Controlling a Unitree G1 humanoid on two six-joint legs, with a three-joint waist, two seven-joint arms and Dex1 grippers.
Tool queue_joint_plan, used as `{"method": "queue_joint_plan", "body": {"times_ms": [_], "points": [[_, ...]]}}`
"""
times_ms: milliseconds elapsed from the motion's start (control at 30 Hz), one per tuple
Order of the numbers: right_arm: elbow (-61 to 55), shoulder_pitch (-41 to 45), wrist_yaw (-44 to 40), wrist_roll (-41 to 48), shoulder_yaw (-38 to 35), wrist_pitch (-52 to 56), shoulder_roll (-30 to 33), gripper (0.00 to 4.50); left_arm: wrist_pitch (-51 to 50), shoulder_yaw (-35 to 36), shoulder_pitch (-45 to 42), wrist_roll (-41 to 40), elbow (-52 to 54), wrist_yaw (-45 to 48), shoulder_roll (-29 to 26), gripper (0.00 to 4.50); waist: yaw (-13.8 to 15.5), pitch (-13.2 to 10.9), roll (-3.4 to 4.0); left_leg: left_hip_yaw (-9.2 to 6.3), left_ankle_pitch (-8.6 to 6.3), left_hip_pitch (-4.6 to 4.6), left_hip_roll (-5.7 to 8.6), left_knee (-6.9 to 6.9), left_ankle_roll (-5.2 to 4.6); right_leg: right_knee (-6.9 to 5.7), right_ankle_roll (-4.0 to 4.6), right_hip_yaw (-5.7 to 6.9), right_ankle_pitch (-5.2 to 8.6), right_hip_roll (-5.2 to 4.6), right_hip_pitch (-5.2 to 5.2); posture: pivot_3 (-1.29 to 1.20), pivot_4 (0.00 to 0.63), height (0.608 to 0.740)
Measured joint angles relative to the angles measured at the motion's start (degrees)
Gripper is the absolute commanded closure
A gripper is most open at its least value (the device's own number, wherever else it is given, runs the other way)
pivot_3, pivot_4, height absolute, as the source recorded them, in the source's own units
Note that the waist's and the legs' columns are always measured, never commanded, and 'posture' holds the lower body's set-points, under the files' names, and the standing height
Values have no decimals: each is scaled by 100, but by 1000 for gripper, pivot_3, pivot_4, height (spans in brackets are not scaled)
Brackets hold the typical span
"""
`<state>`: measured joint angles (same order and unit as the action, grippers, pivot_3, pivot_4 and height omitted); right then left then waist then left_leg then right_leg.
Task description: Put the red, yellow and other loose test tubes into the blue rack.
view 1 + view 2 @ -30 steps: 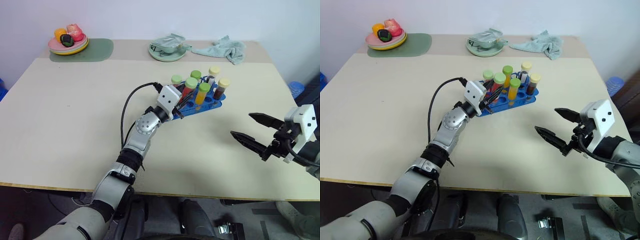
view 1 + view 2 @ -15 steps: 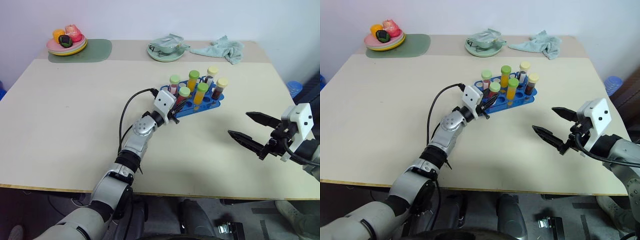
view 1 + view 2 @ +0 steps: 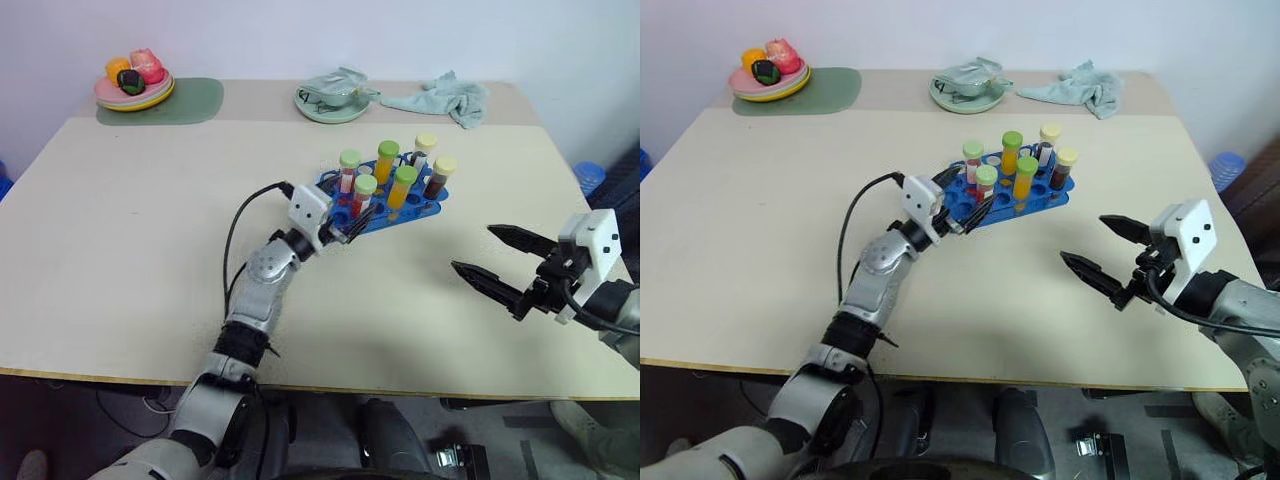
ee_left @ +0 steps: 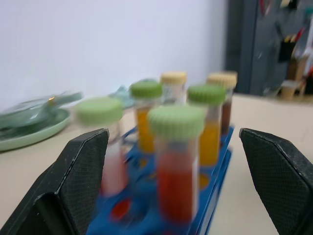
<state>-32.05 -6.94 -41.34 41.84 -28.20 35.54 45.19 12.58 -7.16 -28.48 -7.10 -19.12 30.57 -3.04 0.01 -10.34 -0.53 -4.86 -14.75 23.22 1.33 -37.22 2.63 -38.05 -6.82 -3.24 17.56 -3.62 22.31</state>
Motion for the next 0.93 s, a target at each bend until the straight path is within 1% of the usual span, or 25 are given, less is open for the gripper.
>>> {"method": "queue_joint_plan", "body": {"times_ms": [133, 233, 333, 400, 467, 567, 667, 767, 867, 933], "points": [[443, -238, -172, -348, 87, -612, -390, 0, -436, 196, 815, -572, 773, 275, -256, 149, 27, 0, 0, 0, 0, 2, -1, 0, 0, 3, 0, 0, 0, -4, 0, 0, 150, 740], [754, -409, -304, -600, 66, -1165, -613, 0, -786, 295, 1288, -878, 1380, 714, -905, 149, 9, 1, 3, 0, 0, -1, -4, 2, 0, 1, 1, 0, 0, 1, 0, 0, 150, 740], [1229, -491, -605, -697, 31, -1669, -771, 0, -1126, 550, 1588, -1246, 1842, 1000, -1304, 149, -12, 4, 8, 1, 0, -5, -4, 1, 0, 3, 1, -1, 0, -5, -6, 0, 150, 740], [1570, -563, -909, -716, -31, -2173, -952, 0, -1597, 750, 2097, -1862, 2501, 1387, -1772, 149, -67, 6, 9, 0, -1, -6, -17, 12, -1, 5, 3, 0, 2, -4, -5, 0, 150, 740], [1990, -625, -1277, -713, -80, -2497, -984, 0, -1920, 1002, 2490, -2246, 2892, 1701, -2232, 149, -99, 6, 14, 0, -1, -9, -19, 14, -2, 4, 4, -1, 2, -1, -4, 0, 150, 740], [2547, -673, -1919, -658, -172, -2617, -683, 0, -2268, 1287, 2980, -2616, 3525, 1895, -2633, 149, -90, 9, 38, 4, -2, -30, -21, 11, -2, 4, 4, -11, 2, -11, -26, 0, 150, 740], [2869, -566, -2429, -482, -274, -2567, -245, 0, -2457, 1395, 3269, -2663, 3963, 1892, -2913, 149, -93, 6, 41, 10, -10, -101, -21, 24, -13, 31, 7, -8, 5, -5, -104, 0, 150, 740], [3117, -414, -2789, -405, -388, -2503, 62, 0, -2549, 1537, 3403, -2663, 4206, 1878, -3145, 149, -90, 6, 40, 7, -12, -103, -23, 25, -17, 41, 8, -2, 5, 0, -113, 0, 150, 740], [3240, -358, -2965, -394, -379, -2417, 104, 0, -2639, 1660, 3515, -2677, 4291, 2016, -3429, 149, -82, 7, 41, 6, -14, -99, -24, 27, -21, 46, 8, -2, 5, -2, -110, 0, 150, 740], [3335, -288, -3027, -405, -372, -2394, 116, 0, -2686, 1717, 3480, -2677, 4298, 2020, -3471, 149, -80, 7, 42, 7, -15, -99, -24, 26, -21, 47, 7, -2, 4, -7, -111, 0, 150, 740]]}}
